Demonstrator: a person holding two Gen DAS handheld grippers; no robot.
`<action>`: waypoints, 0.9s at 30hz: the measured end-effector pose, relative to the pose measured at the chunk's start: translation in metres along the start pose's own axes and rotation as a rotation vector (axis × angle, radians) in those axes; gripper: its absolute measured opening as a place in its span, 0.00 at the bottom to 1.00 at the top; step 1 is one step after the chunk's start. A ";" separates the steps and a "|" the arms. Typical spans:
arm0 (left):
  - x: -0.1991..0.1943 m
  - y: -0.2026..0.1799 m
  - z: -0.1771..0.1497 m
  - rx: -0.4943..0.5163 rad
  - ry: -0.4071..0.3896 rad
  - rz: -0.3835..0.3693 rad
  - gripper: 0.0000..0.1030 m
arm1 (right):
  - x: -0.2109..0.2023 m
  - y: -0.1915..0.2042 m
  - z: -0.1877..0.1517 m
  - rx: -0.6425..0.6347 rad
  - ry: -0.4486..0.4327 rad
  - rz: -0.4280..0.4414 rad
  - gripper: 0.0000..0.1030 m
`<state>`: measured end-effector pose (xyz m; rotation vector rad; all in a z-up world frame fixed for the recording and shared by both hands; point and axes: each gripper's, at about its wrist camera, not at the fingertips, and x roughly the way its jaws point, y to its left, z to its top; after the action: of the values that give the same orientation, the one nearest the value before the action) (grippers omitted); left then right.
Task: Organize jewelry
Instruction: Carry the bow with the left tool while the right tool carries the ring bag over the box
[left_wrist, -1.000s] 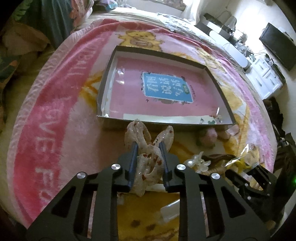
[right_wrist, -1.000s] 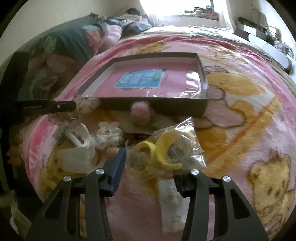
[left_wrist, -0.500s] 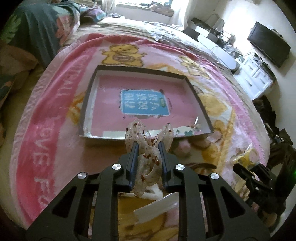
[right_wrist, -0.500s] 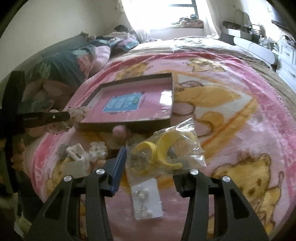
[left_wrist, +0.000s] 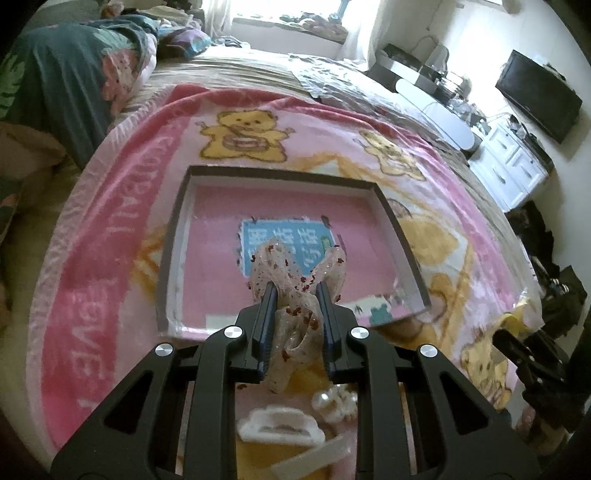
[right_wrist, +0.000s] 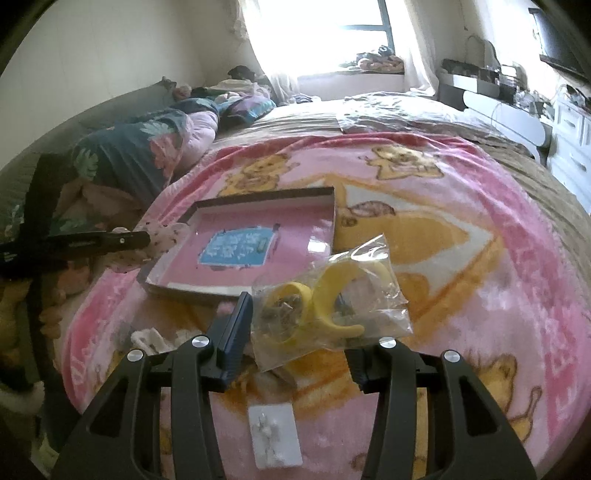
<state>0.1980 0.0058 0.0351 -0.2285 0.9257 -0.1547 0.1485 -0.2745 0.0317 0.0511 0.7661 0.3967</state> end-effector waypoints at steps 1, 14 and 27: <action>0.002 0.002 0.004 0.000 -0.001 0.003 0.14 | 0.002 0.001 0.004 -0.004 -0.003 0.004 0.43; 0.039 0.027 0.043 -0.026 0.005 0.050 0.14 | 0.048 0.018 0.054 -0.032 -0.012 0.050 0.44; 0.085 0.046 0.040 -0.053 0.072 0.066 0.15 | 0.113 0.039 0.076 -0.125 0.087 0.065 0.44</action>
<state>0.2818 0.0357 -0.0195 -0.2422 1.0088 -0.0776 0.2611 -0.1896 0.0184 -0.0586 0.8256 0.5105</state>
